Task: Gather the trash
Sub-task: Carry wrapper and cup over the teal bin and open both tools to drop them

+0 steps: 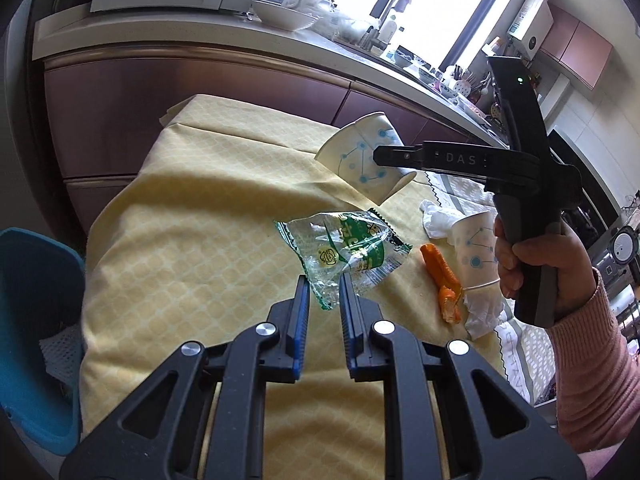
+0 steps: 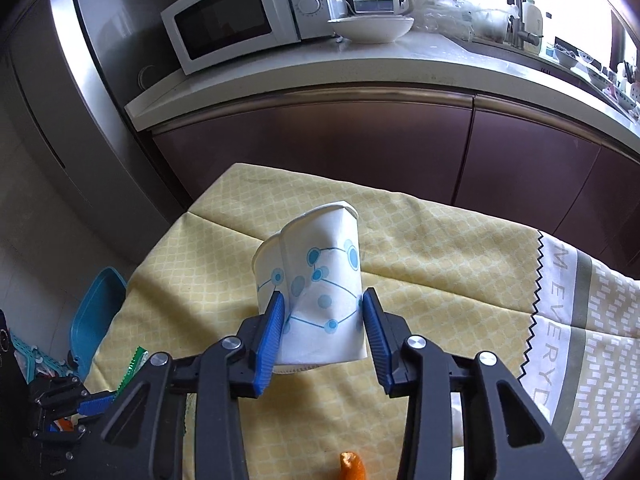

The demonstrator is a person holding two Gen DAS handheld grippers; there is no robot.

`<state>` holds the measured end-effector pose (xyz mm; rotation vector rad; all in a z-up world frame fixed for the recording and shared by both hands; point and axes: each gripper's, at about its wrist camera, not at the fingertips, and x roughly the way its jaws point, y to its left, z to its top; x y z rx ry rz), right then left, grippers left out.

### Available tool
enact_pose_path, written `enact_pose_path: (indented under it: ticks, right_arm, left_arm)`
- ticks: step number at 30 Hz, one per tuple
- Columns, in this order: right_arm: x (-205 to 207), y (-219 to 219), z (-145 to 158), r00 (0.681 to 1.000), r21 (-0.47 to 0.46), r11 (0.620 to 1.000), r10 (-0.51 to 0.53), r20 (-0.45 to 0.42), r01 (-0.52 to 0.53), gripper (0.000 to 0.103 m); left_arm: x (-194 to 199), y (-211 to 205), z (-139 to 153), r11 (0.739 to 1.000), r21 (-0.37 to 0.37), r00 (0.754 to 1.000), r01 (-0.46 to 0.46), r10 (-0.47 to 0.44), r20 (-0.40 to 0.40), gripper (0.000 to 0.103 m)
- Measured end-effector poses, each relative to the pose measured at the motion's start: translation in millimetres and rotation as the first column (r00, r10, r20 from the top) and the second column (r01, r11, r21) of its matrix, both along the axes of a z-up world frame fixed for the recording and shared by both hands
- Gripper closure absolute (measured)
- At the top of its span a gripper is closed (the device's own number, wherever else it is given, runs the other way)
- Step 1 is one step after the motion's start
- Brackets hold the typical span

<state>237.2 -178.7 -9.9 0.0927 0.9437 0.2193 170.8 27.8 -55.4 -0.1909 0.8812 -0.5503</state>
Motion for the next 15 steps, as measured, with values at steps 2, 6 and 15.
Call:
enact_pose_path:
  ticks: [2, 6, 15]
  right_arm:
    - [-11.6, 3.0, 6.0, 1.000, 0.025, 1.000, 0.013, 0.028, -0.014, 0.065]
    - [-36.8, 14.5, 14.0, 0.996, 0.077, 0.995, 0.052, 0.076, -0.058, 0.065]
    - [-84.1, 38.7, 6.3, 0.987, 0.197, 0.972, 0.105, 0.119, -0.128, 0.065]
  left_arm:
    - [-6.6, 9.0, 2.9, 1.000, 0.004, 1.000, -0.012, 0.012, 0.010, 0.088]
    - [-19.2, 24.7, 4.4, 0.999, 0.014, 0.999, -0.035, 0.035, 0.019, 0.088]
    - [-47.9, 64.1, 2.8, 0.996, -0.004, 0.996, -0.089, 0.089, 0.020, 0.088]
